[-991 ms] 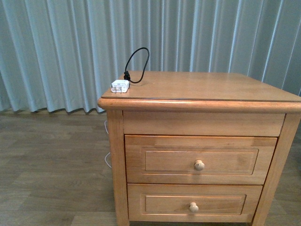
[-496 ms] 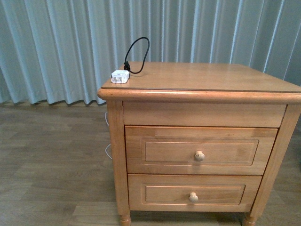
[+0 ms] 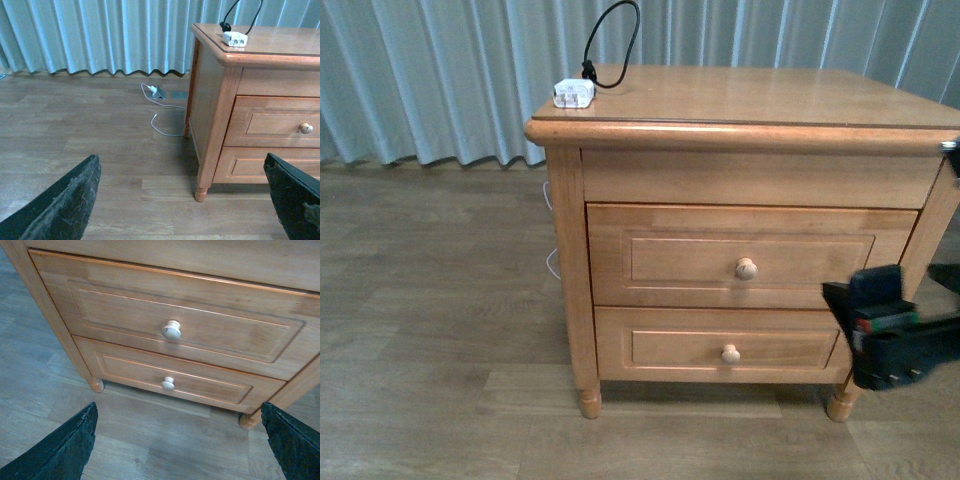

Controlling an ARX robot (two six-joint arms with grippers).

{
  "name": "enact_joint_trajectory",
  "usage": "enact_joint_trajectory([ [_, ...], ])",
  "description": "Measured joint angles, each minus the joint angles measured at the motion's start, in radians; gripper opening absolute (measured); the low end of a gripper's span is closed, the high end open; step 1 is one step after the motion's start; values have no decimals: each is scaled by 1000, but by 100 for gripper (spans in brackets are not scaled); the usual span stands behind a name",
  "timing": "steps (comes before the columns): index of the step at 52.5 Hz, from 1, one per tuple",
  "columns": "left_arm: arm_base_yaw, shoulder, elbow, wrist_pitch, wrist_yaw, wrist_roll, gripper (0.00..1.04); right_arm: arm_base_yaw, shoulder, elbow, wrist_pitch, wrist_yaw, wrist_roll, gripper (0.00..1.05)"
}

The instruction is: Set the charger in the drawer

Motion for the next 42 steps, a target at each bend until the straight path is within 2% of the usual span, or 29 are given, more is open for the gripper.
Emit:
enact_joint_trajectory([
  [11, 0, 0, 0, 0, 0, 0, 99, 32, 273, 216, 42, 51, 23, 97],
  [25, 0, 0, 0, 0, 0, 0, 99, 39, 538, 505, 19, 89, 51, 97],
  [42, 0, 0, 0, 0, 0, 0, 99, 16, 683, 661, -5, 102, 79, 97],
])
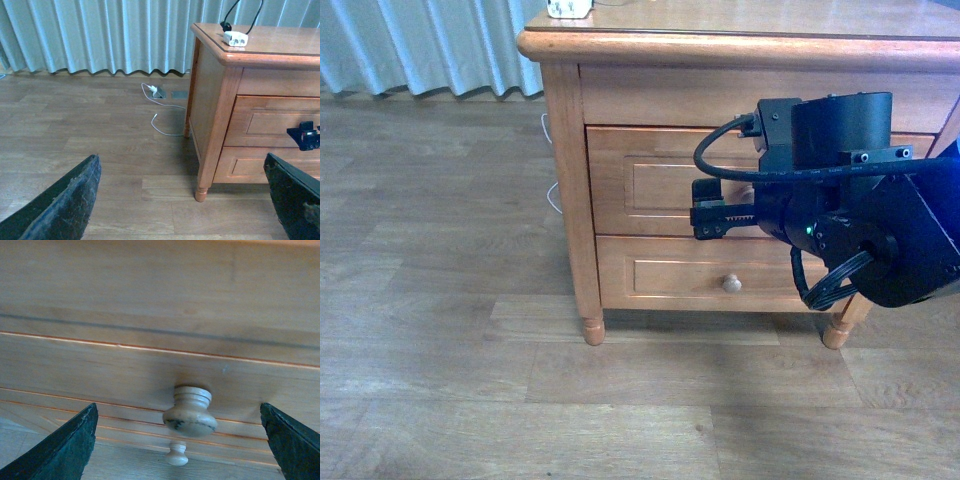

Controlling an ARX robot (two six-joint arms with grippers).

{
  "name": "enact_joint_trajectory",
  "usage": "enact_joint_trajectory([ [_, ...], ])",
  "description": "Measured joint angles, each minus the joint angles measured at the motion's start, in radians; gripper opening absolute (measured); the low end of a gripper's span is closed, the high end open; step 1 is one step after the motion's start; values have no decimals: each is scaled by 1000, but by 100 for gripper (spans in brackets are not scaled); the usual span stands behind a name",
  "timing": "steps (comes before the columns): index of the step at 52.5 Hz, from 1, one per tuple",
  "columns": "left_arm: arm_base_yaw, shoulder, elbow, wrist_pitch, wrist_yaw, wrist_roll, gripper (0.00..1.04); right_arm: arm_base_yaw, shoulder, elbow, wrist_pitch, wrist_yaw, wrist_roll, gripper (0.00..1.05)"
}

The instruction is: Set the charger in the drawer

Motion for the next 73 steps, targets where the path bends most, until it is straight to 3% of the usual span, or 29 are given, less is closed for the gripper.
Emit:
enact_joint_trajectory([
  [59, 0, 0, 0, 0, 0, 0, 99, 7, 11, 10, 25, 39, 84, 97],
  [73, 0, 0, 0, 0, 0, 0, 99, 16, 12, 14, 32, 94, 76, 97],
])
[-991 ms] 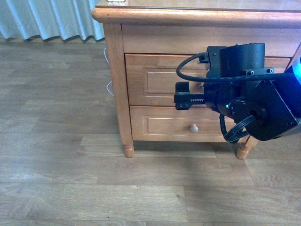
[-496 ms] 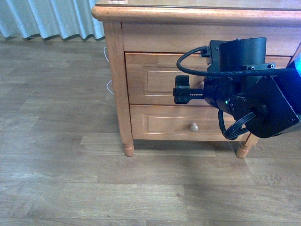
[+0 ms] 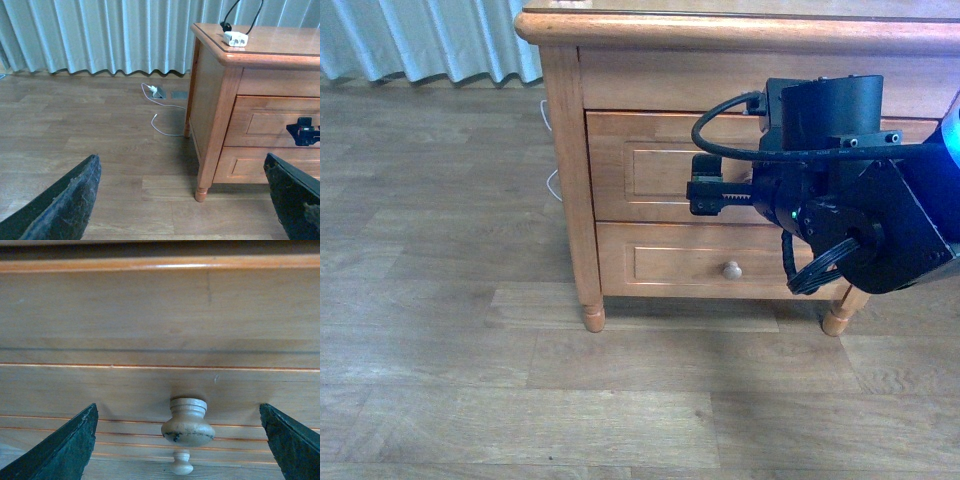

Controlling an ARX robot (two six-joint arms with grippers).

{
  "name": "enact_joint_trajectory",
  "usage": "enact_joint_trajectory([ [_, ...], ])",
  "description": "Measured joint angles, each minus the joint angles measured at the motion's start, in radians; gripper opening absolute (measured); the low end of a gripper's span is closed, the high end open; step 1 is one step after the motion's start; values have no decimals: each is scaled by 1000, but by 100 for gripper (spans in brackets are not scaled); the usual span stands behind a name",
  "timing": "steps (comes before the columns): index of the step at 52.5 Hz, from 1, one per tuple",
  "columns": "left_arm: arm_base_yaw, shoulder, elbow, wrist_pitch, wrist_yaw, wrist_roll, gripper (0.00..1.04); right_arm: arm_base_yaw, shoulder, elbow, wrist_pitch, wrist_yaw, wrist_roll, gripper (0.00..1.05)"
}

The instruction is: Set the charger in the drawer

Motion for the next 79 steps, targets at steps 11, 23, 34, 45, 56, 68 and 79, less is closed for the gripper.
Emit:
enact_joint_trajectory([
  [11, 0, 0, 0, 0, 0, 0, 99, 7, 10, 15, -6, 31, 3, 90],
  [23, 0, 0, 0, 0, 0, 0, 99, 4, 19, 17, -6, 40, 0, 49],
  [34, 0, 0, 0, 0, 0, 0, 99, 9, 21, 17, -5, 34, -4, 25],
  [45, 0, 0, 0, 0, 0, 0, 99, 10, 20, 3, 11, 27, -3, 24],
  [56, 0, 0, 0, 0, 0, 0, 99, 10, -6, -40, 11, 13, 11, 24],
  [68, 0, 0, 0, 0, 0, 0, 99, 20, -109, -156, -87, 5, 68, 24],
  [79, 0, 0, 0, 0, 0, 0, 99, 37, -230, -271, -202, -17, 106, 24],
])
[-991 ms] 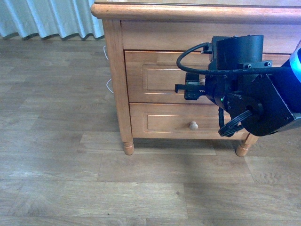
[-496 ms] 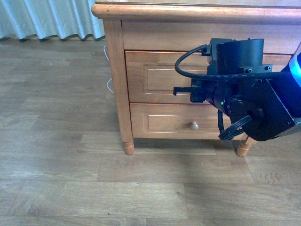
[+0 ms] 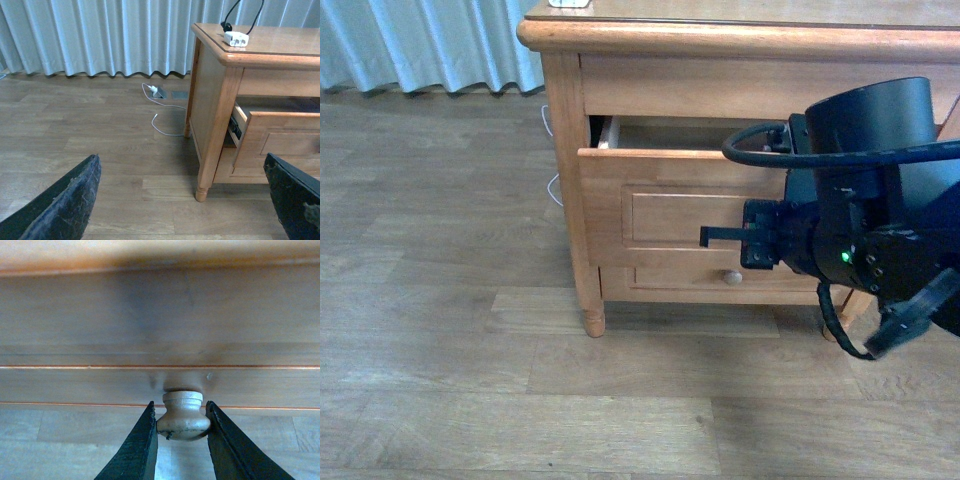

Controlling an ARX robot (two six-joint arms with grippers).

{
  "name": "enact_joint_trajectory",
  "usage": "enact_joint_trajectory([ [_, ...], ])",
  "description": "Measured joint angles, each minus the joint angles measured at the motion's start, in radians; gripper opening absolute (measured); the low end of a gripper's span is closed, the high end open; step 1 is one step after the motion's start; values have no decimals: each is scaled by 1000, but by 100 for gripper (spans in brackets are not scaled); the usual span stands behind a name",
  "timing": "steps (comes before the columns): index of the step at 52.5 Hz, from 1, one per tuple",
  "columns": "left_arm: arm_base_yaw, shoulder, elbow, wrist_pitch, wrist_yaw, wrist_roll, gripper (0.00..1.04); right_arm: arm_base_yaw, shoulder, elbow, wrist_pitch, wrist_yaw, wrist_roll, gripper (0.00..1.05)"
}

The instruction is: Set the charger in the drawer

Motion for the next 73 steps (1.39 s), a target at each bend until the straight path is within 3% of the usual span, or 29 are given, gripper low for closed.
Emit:
enact_joint_trajectory([
  [27, 0, 0, 0, 0, 0, 0, 99, 53, -239, -293, -49, -71, 18, 25],
  [33, 0, 0, 0, 0, 0, 0, 99, 56, -256, -314, -47, -76, 20, 41],
  [40, 0, 0, 0, 0, 0, 0, 99, 54, -378, -377, -77, -98, 21, 70],
  [45, 0, 0, 0, 0, 0, 0, 99, 36, -480, -414, -110, -118, 21, 84],
  [50, 0, 0, 0, 0, 0, 0, 99, 1, -605, -447, -161, -142, 12, 99],
  [57, 0, 0, 0, 0, 0, 0, 99, -65, -779, -477, -246, -204, -15, 96],
  [73, 0, 0, 0, 0, 0, 0, 99, -338, -1200, -525, -480, -430, -108, 97],
])
